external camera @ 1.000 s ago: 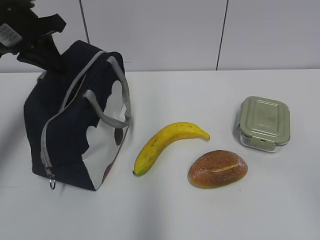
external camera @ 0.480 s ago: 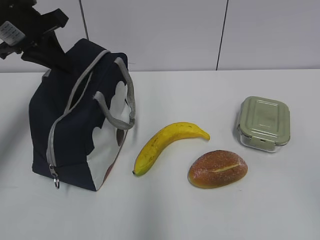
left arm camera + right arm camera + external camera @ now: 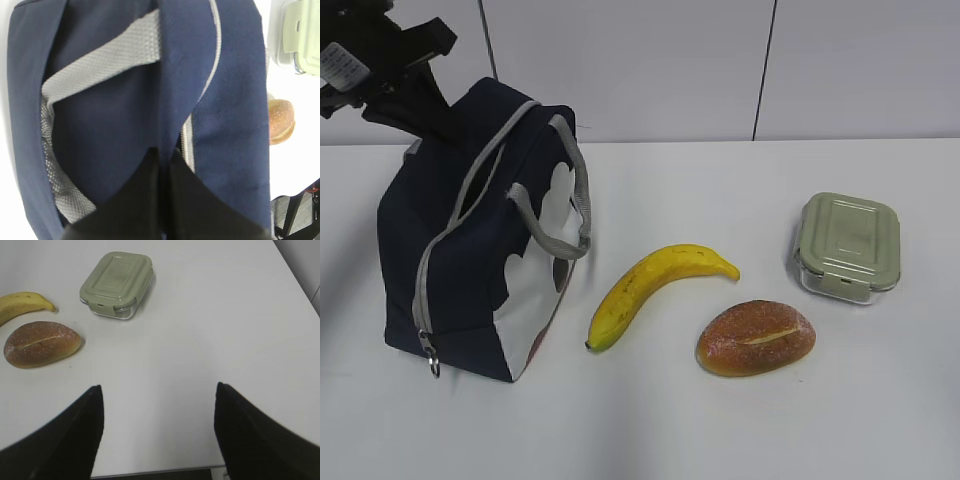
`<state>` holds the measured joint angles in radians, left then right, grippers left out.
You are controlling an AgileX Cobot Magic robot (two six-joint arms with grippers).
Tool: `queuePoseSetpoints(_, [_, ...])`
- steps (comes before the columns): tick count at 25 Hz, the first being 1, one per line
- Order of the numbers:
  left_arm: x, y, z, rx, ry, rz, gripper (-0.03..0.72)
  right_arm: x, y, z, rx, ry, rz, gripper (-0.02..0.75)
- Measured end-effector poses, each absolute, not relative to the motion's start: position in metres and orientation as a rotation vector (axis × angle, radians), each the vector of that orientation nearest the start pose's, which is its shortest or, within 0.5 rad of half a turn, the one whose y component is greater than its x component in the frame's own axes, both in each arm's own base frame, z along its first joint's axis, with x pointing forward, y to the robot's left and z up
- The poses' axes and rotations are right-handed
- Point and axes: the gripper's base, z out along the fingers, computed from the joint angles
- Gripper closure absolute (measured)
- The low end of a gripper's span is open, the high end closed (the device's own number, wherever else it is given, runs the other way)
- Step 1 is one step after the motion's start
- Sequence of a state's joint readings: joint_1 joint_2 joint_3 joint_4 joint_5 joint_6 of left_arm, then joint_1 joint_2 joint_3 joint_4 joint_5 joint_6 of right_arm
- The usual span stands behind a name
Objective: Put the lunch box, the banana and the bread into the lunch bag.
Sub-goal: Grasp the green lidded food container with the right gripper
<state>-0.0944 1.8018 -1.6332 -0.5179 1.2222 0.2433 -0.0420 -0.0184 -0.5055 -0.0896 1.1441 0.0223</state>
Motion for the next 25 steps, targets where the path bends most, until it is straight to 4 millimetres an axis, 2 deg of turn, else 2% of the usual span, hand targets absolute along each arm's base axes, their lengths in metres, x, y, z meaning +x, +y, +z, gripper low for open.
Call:
queuePoseSetpoints(3, [0.373, -0.078, 0.314, 0.308, 2.744, -0.69, 0.69, -0.012, -0.005, 0.28, 0.074, 2.078, -0.094, 0.213])
queuePoseSetpoints(6, [0.373, -0.078, 0.314, 0.309, 2.745, -0.691, 0.69, 0.004, -0.004, 0.293, 0.068, 2.08, -0.076, 0.182])
queuePoseSetpoints(13, [0.373, -0.078, 0.314, 0.309, 2.745, -0.691, 0.69, 0.072, -0.006, 0.308, 0.062, 2.241, -0.061, 0.17])
queuePoseSetpoints(19, [0.373, -0.078, 0.314, 0.31, 2.747, -0.692, 0.69, 0.138, -0.004, 0.306, 0.089, 2.428, 0.02, 0.169])
queuePoseSetpoints(25, [0.373, -0.078, 0.314, 0.31, 2.747, -0.692, 0.69, 0.195, -0.004, 0.308, 0.112, 2.527, 0.064, 0.17])
